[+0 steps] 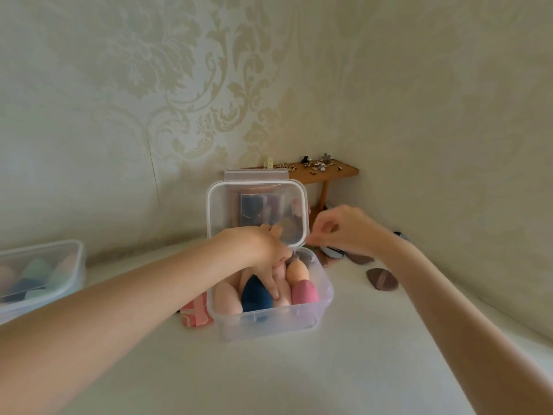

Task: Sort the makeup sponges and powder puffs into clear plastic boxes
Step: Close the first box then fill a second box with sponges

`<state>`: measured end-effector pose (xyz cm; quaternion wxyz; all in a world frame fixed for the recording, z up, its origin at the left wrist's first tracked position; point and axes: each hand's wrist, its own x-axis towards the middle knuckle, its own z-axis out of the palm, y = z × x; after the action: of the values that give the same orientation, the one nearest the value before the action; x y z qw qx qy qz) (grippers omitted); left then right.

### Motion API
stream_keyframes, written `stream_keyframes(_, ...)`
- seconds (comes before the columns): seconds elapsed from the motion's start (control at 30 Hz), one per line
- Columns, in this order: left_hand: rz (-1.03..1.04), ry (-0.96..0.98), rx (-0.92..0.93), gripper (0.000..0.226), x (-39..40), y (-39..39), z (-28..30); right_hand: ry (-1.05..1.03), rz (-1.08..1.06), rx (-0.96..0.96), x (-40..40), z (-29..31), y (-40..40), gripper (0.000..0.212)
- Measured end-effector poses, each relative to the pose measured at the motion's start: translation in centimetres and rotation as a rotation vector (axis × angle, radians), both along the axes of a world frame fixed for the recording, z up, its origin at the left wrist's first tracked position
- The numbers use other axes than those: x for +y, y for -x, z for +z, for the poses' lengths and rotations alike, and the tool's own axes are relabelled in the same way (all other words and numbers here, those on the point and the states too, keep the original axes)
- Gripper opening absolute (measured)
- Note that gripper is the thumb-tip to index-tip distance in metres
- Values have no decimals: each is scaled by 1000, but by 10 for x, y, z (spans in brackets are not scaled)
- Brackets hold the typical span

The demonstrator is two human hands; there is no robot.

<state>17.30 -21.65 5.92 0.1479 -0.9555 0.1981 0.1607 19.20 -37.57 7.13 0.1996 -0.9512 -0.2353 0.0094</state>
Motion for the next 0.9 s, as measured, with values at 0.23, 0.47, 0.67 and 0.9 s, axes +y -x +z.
stream_keyframes(0.23, -38, 19, -27, 47, 4, -1, -2, 267, -489, 22, -30, -54, -97, 42)
stream_keyframes(0.47, -32, 44, -20, 46, 7, -3, -3, 47, -565, -61, -30, -66, -104, 31)
stream_keyframes(0.67, -42, 49, -32, 46, 8, -1, -5, -326, -538, -227, -29, -23, -71, 16)
stream_keyframes(0.9, -34, 207, -119, 56, 20, 8, -14, -684, 164, 861, 0, 6, -1, 23)
